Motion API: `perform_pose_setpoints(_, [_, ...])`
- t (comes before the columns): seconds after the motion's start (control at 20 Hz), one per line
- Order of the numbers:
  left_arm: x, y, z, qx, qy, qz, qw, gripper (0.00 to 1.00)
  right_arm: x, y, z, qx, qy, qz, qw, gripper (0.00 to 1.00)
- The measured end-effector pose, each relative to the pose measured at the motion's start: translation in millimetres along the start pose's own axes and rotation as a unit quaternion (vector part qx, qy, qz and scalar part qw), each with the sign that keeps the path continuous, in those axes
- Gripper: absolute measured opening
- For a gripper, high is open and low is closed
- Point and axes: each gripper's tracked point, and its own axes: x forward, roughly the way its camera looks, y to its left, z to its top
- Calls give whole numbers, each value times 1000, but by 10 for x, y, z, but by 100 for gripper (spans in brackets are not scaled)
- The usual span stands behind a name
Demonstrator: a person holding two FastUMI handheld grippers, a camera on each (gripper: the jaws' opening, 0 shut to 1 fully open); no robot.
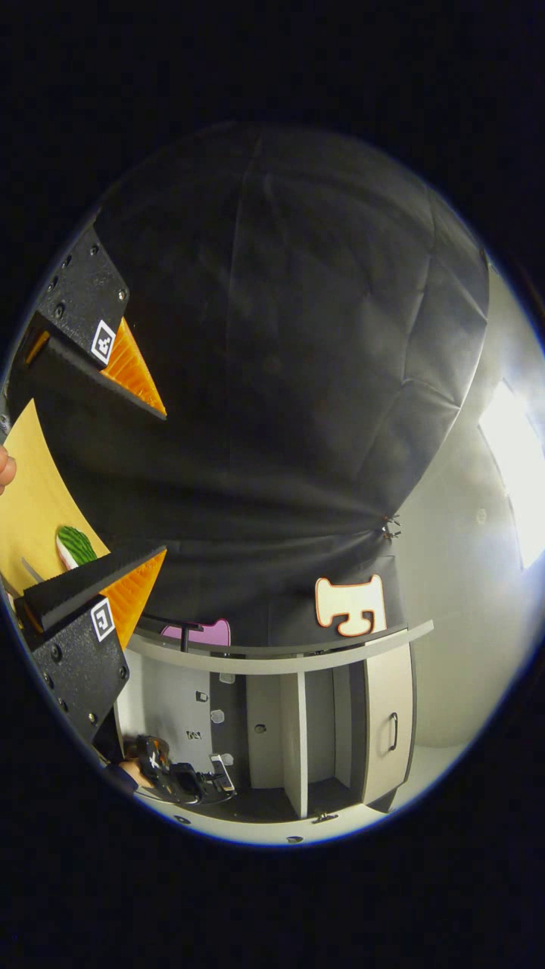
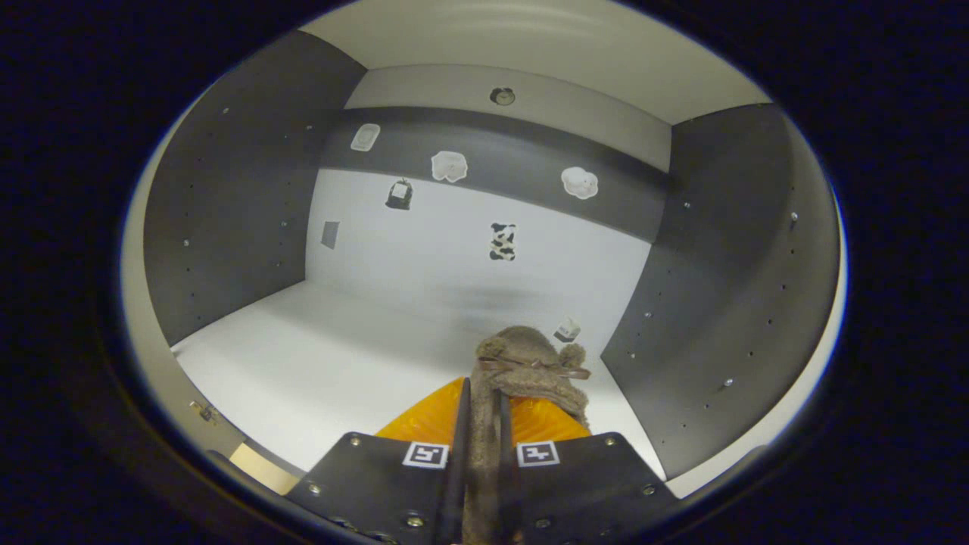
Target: Grab one shoe with the right hand and put it into the shoe cabinet, grab the other shoe with the left hand and put it into the shoe cabinet; then close the right door with the right hand and the left door with the left hand.
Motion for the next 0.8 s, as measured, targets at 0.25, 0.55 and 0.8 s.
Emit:
perform_pose_setpoints(0.25, [-54,-13,13,-1,-1,-6,1000,92,-156,31,-18,7,13,13,1000,37])
perform_pose_setpoints(0.55, [-103,-198,-1,-5,4,-48,999,96,-758,-21,251,3,-27,25,999,65])
perform_pose_setpoints(0.8, [-129,-481,-24,-12,9,-108,994,96,-1602,-94,824,39,-101,42,993,68])
